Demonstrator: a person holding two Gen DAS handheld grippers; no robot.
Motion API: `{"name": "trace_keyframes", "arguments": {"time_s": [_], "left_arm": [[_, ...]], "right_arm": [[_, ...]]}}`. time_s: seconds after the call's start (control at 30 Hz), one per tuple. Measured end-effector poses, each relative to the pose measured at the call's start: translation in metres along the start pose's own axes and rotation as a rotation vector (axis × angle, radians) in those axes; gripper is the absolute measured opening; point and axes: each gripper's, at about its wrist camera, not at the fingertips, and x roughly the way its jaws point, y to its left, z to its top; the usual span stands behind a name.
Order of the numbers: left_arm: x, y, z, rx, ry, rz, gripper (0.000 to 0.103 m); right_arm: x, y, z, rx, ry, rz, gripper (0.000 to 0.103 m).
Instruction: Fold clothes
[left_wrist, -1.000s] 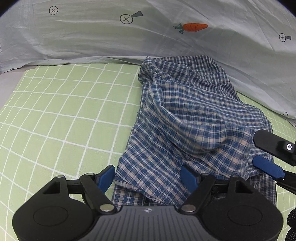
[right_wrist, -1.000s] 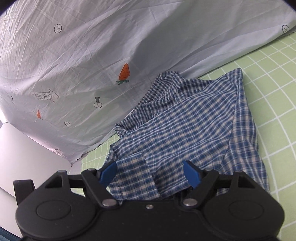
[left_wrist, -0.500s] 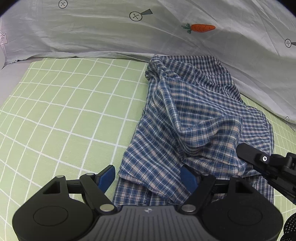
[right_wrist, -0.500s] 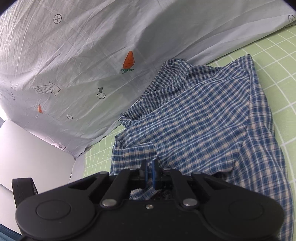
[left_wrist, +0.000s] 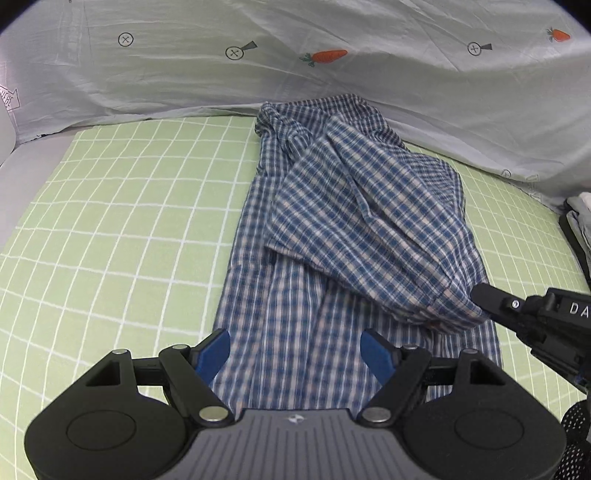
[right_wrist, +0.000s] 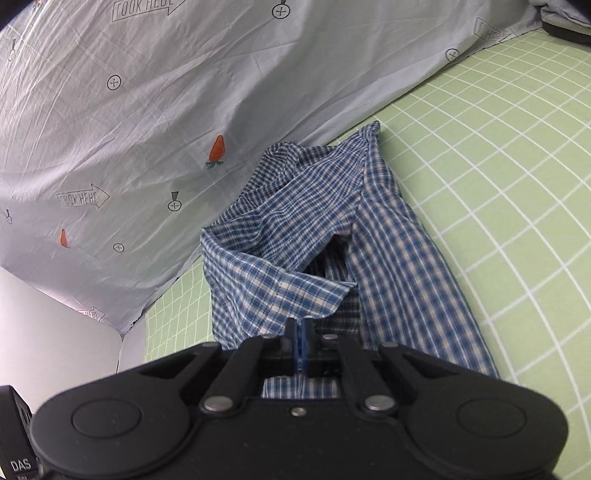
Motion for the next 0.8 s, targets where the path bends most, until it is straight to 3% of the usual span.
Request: {"name": "trace_keyframes", "arguments": {"time_s": [0.27, 0.7, 0.77, 0.8], "left_arm": [[-0.019, -0.003, -0.063, 0.069, 0.058, -0.023, 0.078], [-0.036, 0.005, -0.097, 0.07, 0.091, -0.029, 0.078], [-0.037, 0.006, -0.099, 0.07, 0.093, -0.029, 0.078], [-0.039, 0.006, -0.1, 0.071, 0.094, -0.029, 0.078]], "right_arm": [[-0.047, -0.011, -0.05, 0.06, -0.025, -0.03, 0.001], [-0.085, -0.024, -0.097, 0.126, 0.011, -0.026, 0.001], [-0.084, -0.027, -0.1, 0.137, 0.023, -0.036, 0.01], [-0.082, -0.028, -0.101, 0.14, 0.032, -0.06, 0.028]]}}
